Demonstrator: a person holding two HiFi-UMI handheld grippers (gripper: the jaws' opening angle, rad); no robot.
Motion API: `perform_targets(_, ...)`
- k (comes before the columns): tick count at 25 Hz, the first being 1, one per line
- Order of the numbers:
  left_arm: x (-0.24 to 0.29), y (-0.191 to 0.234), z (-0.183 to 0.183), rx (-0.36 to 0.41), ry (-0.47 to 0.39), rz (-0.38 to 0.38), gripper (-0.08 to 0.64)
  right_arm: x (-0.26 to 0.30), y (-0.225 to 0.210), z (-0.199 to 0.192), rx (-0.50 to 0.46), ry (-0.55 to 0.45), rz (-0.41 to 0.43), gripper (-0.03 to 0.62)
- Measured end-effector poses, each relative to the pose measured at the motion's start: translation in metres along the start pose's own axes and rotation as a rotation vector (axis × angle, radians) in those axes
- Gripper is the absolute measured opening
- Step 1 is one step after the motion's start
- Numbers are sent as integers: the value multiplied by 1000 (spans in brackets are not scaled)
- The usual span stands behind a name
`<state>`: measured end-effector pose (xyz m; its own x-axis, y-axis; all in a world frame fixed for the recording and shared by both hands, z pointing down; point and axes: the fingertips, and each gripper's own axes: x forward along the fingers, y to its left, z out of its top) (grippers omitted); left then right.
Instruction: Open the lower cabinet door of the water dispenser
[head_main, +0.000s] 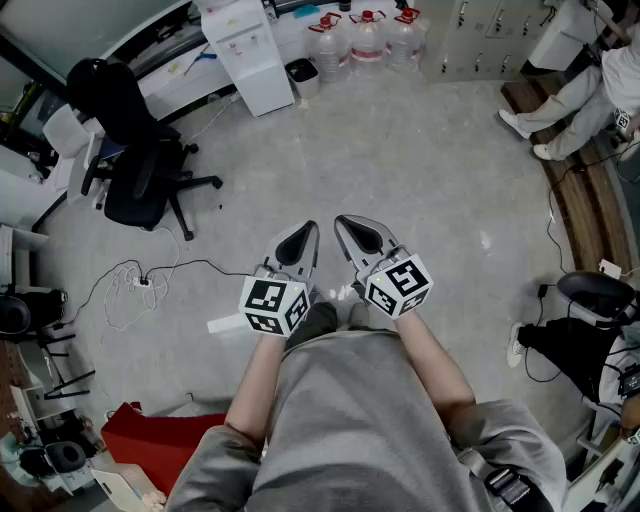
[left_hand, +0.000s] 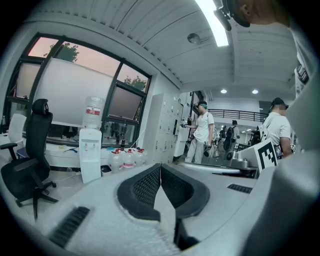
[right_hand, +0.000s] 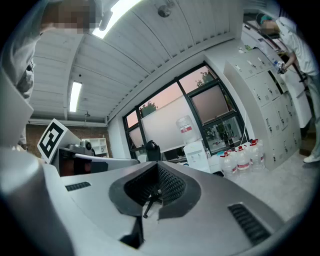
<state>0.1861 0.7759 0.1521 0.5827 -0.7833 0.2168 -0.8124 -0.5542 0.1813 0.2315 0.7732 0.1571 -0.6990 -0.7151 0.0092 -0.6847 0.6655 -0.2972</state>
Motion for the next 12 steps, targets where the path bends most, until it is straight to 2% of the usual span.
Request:
perform_targets(6, 2, 11, -3, 8, -4, 8, 9, 17, 2, -4, -4, 6, 18, 11)
perform_targets(12, -2, 65, 0, -19, -6, 25, 9, 66, 9, -12, -14, 36, 17, 11)
